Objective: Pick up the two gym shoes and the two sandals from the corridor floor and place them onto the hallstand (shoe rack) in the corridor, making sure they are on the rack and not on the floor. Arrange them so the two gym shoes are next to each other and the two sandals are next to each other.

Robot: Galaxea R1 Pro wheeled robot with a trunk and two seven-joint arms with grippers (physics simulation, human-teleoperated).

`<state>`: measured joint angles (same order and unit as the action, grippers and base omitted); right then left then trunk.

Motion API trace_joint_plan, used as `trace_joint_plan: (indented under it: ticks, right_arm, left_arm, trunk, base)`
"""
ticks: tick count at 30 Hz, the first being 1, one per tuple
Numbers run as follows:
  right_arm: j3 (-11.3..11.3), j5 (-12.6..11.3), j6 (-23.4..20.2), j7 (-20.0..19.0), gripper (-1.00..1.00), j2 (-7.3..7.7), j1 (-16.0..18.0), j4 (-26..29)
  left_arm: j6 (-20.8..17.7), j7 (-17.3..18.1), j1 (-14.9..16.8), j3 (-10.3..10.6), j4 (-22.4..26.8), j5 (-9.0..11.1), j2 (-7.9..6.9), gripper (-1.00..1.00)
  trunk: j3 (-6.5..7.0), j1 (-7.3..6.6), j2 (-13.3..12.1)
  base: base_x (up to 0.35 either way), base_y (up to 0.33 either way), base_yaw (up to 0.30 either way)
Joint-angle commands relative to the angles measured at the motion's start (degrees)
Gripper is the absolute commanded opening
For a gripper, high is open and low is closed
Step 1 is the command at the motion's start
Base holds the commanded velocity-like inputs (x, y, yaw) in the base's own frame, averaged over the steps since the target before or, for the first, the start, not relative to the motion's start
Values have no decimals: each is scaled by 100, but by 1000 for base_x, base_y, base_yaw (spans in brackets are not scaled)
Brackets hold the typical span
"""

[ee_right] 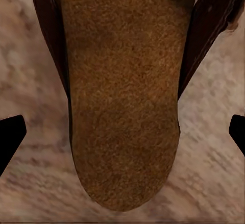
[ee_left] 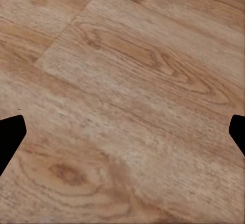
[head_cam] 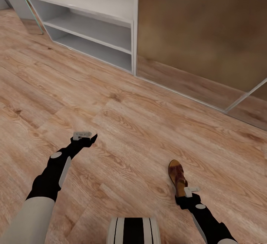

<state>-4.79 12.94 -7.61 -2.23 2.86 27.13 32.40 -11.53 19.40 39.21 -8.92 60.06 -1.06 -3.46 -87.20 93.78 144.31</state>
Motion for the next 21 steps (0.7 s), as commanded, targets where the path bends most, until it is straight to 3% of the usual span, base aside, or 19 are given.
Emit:
trace_joint_plan:
  ticks: [1, 5, 18, 21]
  right_arm:
    - [-22, 59, -30, -23, 100, -4, 1, 12]
    - [-24, 59, -30, -23, 100, -3, -1, 12]
    - [-30, 59, -30, -21, 100, -2, -1, 21]
    - [-30, 59, -30, -21, 100, 2, -2, 21]
  left_arm:
    - [-35, 38, 1, -16, 7, -9, 3, 100]
    - [-34, 38, -14, -22, 6, -9, -1, 100]
    - [-34, 38, -79, -19, 5, -13, 2, 100]
    - [-34, 38, -80, -20, 5, -16, 3, 100]
  trunk:
    - [-35, 1, 3]
    - [-160, 11, 8]
    - [-198, 11, 8]
    - [-265, 19, 12]
  base:
    - [0, 0, 0]
    - [0, 0, 0]
    - [0, 0, 0]
    - [0, 0, 0]
